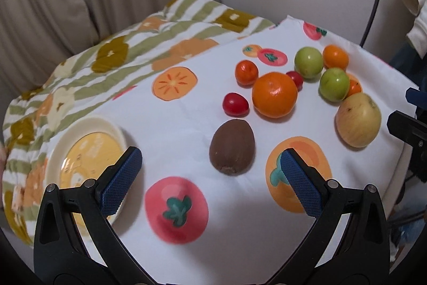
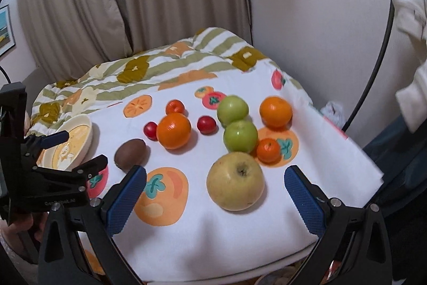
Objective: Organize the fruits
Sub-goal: 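Grasp the brown kiwi with the left tool while the right tool grasps the yellow apple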
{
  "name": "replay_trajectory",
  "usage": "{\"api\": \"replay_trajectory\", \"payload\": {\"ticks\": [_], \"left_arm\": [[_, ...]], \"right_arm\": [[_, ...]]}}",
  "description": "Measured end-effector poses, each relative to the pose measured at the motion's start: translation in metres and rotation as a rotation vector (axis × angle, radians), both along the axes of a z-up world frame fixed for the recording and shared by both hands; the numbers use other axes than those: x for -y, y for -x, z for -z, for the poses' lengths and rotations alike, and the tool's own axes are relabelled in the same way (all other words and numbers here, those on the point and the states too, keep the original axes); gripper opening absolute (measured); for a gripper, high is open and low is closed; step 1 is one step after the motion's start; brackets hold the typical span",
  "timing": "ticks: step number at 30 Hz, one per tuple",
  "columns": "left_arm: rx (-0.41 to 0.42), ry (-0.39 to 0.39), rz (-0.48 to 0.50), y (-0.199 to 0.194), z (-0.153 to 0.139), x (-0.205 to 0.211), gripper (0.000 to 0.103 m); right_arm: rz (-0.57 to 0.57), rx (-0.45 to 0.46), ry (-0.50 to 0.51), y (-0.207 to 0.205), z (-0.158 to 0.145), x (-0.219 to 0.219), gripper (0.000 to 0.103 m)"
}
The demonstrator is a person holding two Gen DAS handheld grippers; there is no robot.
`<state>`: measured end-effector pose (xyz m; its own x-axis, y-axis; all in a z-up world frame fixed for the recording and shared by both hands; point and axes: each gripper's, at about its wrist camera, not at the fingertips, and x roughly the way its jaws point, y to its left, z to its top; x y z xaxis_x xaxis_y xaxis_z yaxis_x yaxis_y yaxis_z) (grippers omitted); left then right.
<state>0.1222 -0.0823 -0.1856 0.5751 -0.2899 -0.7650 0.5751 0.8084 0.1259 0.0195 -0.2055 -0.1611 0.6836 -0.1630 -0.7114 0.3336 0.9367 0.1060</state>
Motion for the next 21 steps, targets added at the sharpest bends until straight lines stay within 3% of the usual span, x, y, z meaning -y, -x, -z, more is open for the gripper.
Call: {"api": "replay_trajectory", "payload": {"ticks": [12, 21], "left_arm": [[-0.036, -0.062, 0.073, -0.024, 0.036, 0.018, 0.102], [-0.083, -0.087, 0.114, -0.026, 0.054, 0.027, 0.081]], "right_arm": [[0.067, -0.077, -0.04, -0.015, 0.045, 0.007, 0.103], [0.081, -0.106, -0.052, -0.021, 0.06, 0.013, 0.1]]}}
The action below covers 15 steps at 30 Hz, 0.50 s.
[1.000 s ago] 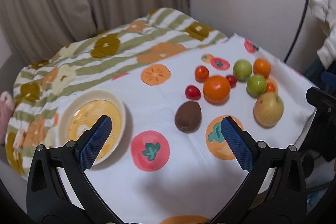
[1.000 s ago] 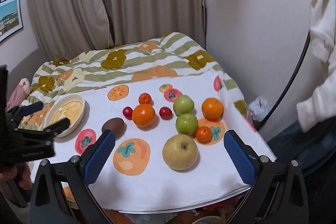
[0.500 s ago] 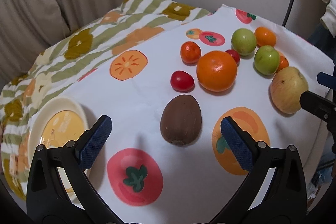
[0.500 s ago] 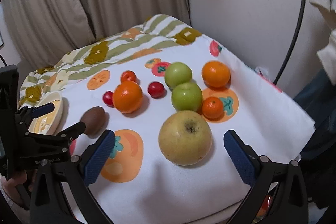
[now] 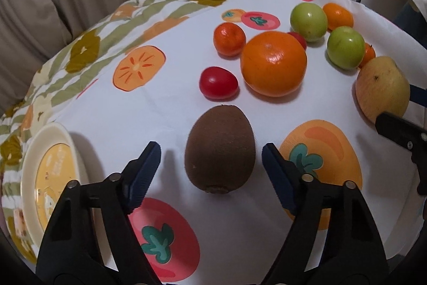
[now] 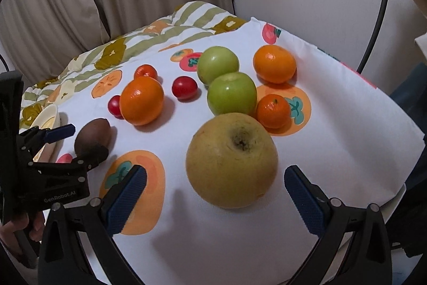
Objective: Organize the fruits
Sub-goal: 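Grasp the brown kiwi with the left tool while the right tool grasps the yellow apple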
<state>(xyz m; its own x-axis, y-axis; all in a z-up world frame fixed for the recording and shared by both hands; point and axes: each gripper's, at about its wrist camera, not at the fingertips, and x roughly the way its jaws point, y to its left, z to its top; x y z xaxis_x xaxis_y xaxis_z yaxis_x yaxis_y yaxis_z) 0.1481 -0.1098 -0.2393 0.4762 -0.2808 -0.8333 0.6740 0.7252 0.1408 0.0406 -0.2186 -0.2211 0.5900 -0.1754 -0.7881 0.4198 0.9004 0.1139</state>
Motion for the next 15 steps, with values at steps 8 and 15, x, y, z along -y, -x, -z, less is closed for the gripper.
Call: {"api": "replay_trajectory", "payload": {"ticks": [8, 15], "left_arm": [[-0.018, 0.013, -0.002, -0.002, 0.003, 0.002, 0.069], [-0.011, 0.013, -0.001, -0.002, 0.003, 0.005, 0.055]], "right_arm": [[0.007, -0.031, -0.012, -0.009, 0.003, 0.004, 0.092], [0.016, -0.053, -0.023, -0.013, 0.006, 0.008, 0.086]]}}
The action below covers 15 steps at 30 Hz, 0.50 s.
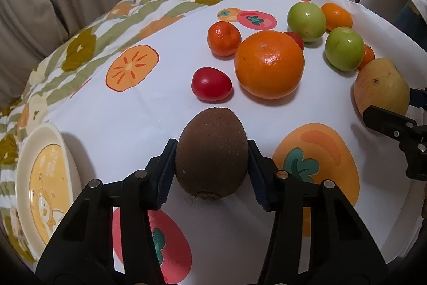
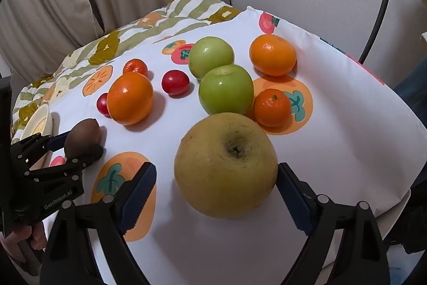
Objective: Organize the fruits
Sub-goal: 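Grasp the brown kiwi with the left tool while the right tool grasps the yellow apple, then carry the kiwi and yellow apple with both tools over the duck plate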
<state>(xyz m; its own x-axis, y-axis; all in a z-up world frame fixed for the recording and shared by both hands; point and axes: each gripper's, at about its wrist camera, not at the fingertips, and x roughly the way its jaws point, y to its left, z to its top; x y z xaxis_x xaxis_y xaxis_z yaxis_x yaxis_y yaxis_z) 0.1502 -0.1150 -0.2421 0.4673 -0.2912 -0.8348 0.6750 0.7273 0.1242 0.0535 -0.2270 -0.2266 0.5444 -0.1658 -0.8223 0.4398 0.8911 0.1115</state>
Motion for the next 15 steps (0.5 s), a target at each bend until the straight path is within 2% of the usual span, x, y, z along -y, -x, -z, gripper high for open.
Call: {"api": "replay_trajectory", "payload": {"ticks": [3, 6, 15], "left_arm": [[0.004, -0.001, -0.006, 0.0007, 0.0, 0.0004, 0.054], [0.013, -0.007, -0.012, 0.002, -0.0003, 0.0012, 0.053], [0.037, -0.008, -0.042, 0.008, -0.0068, -0.002, 0.052]], "right_arm": [[0.0, -0.008, 0.006, -0.0015, 0.0002, 0.0015, 0.082], [-0.002, -0.015, 0.026, -0.0015, -0.0003, 0.0031, 0.07], [-0.035, -0.002, 0.019, 0.0006, 0.0002, 0.0045, 0.07]]}}
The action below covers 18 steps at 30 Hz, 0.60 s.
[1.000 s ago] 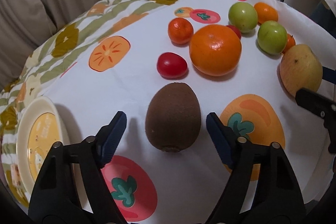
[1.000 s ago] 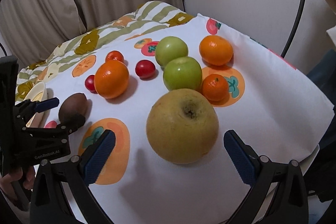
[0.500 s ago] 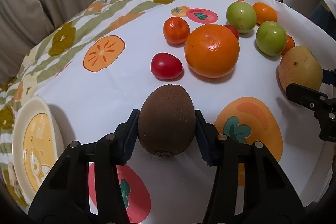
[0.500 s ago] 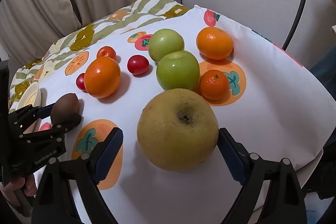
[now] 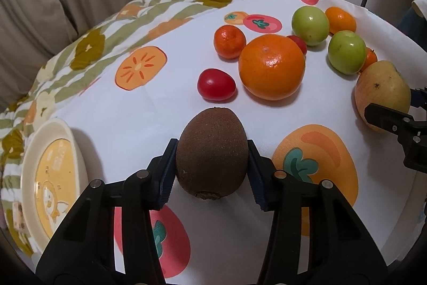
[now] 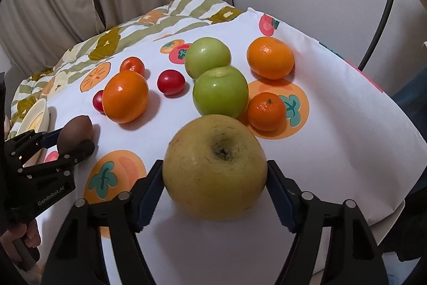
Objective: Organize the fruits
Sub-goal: 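Carry the kiwi and yellow apple with both tools over the duck plate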
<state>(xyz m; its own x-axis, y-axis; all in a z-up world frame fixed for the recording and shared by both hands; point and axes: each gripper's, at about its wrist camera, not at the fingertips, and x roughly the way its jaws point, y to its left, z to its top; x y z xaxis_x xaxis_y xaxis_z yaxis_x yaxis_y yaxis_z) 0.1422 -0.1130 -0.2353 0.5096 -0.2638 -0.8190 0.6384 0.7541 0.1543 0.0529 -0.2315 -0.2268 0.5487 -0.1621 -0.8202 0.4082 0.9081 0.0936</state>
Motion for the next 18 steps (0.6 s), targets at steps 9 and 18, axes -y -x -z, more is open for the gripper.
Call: {"api": "replay_trajectory", "payload": {"ticks": [9, 18], "left_arm": [[0.031, 0.038, -0.072, 0.011, -0.035, -0.008, 0.052], [0.09, 0.082, -0.257, 0.025, -0.1, -0.028, 0.052]], "right_arm": [[-0.07, 0.043, 0.002, 0.005, -0.025, -0.004, 0.07], [-0.251, 0.112, 0.038, -0.009, -0.088, -0.009, 0.07]]}}
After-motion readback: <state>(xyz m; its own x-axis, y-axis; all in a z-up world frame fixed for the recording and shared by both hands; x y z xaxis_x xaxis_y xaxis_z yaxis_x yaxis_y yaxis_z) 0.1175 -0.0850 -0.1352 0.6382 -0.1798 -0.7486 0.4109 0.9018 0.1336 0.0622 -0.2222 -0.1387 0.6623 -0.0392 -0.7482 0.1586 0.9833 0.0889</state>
